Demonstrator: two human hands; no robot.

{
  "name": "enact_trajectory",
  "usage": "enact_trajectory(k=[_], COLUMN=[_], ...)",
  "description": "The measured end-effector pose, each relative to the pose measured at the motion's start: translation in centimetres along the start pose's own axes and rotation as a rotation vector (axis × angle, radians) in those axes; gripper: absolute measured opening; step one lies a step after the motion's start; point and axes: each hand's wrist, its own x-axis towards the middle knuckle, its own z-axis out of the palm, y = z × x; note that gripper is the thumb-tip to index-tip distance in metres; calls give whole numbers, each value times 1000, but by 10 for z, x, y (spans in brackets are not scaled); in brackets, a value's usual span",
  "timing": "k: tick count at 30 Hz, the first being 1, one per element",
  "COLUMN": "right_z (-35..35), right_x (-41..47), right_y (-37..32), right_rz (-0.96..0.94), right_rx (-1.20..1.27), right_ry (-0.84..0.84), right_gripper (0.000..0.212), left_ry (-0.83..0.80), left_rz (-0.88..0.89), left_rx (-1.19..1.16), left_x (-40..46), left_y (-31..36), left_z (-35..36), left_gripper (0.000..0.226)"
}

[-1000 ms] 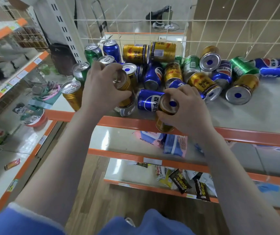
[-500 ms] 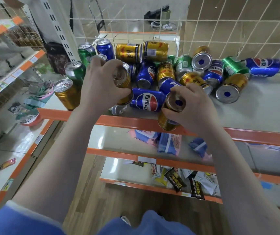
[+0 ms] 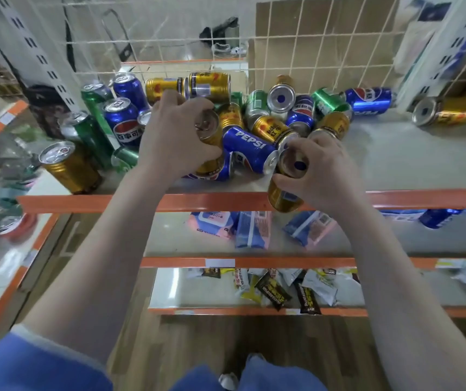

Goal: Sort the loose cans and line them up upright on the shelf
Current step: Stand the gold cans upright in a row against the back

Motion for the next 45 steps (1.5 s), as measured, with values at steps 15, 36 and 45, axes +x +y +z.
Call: enact_trajectory(k=[15, 36, 45], right_z=[-54, -217, -230], right_x=[-69, -98, -52], right_y=[71, 446, 522], right_rz=[318, 335, 349], right_rx=[-76, -43, 0], right_ry=[105, 155, 190], right_gripper=[56, 59, 59], left_ry=[-204, -331, -344], left_rz=[255, 261, 400], left_rx=[-98, -181, -155], left_x=[3, 36, 121], left_y=[100, 472, 529], left_z=[35, 206, 253], left_gripper=[72, 69, 69])
